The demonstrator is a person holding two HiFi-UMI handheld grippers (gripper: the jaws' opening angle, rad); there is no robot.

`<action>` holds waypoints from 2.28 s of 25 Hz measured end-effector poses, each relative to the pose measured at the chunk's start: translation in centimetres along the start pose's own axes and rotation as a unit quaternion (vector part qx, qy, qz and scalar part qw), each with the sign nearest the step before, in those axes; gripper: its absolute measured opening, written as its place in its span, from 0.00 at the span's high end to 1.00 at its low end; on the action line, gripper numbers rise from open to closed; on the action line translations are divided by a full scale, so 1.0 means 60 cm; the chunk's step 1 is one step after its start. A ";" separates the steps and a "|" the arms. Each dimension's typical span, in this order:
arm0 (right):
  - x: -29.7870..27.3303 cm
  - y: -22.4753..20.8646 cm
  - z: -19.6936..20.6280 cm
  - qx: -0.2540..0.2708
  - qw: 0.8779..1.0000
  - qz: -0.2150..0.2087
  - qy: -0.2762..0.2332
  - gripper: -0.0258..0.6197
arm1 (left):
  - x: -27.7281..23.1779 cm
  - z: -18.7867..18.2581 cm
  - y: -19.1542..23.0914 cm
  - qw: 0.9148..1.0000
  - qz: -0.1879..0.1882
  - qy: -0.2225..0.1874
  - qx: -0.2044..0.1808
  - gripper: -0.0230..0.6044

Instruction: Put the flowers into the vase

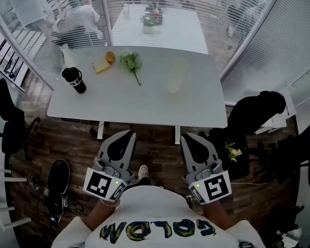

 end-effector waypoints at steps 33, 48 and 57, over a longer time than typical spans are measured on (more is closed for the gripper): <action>-0.322 -0.201 0.033 -0.016 1.000 -0.003 0.007 0.94 | -0.301 0.033 0.239 1.000 0.005 0.013 0.008 0.94; -0.433 -0.336 0.034 -0.014 0.999 -0.049 -0.003 0.94 | -0.452 0.052 0.288 1.000 -0.026 0.008 0.005 0.94; -0.486 -0.325 0.040 -0.020 0.999 -0.039 0.010 0.94 | -0.467 0.060 0.352 1.000 -0.019 0.017 0.012 0.94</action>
Point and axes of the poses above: the fingertips, and each gripper's own axes: x backward along the fingers, y to its left, z out of its underside, the point moved 5 cm from there along x, backward along the fingers, and after that the axes turned 5 degrees about -y, right-handed, at the moved point
